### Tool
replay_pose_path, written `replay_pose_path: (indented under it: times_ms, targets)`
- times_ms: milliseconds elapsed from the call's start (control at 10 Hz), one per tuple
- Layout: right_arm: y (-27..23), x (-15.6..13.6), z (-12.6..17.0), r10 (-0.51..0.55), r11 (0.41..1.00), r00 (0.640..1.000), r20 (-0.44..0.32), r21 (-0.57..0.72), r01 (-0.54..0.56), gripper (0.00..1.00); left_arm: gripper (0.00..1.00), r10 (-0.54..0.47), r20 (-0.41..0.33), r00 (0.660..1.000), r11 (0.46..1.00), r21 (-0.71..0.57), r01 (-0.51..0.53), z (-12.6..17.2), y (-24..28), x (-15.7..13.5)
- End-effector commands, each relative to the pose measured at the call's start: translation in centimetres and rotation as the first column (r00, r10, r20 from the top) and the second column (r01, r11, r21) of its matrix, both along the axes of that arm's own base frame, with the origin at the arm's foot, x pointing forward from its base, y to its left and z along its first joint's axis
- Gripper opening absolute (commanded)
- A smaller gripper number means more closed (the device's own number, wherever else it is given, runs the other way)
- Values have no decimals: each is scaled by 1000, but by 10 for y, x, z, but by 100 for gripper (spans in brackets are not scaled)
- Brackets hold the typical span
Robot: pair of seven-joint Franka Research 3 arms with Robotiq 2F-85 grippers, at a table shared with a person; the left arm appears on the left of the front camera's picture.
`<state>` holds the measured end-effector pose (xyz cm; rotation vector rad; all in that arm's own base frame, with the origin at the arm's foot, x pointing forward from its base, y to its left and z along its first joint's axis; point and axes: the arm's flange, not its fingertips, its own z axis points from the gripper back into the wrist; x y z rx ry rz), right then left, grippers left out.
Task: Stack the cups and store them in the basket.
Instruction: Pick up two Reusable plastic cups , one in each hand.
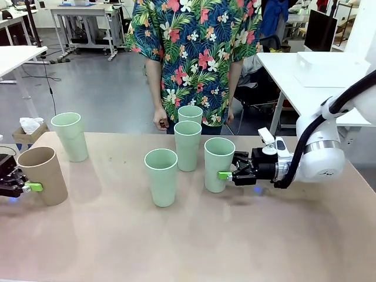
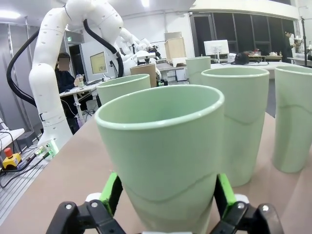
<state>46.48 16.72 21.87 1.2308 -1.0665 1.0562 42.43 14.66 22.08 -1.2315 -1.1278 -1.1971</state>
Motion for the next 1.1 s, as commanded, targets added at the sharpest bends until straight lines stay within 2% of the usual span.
replay_pose_path:
  times_ms: [0,1000]
  targets:
    - [15,5,4,-25,1000,1000,-12,-14,25,100,100,34,44,998,999,-1,-34,-7,-7,-13]
    - [31,5,0,1,1000,1000,-24,-9,-1,100,100,61,57,997,998,0,-61,-9,-17,-17]
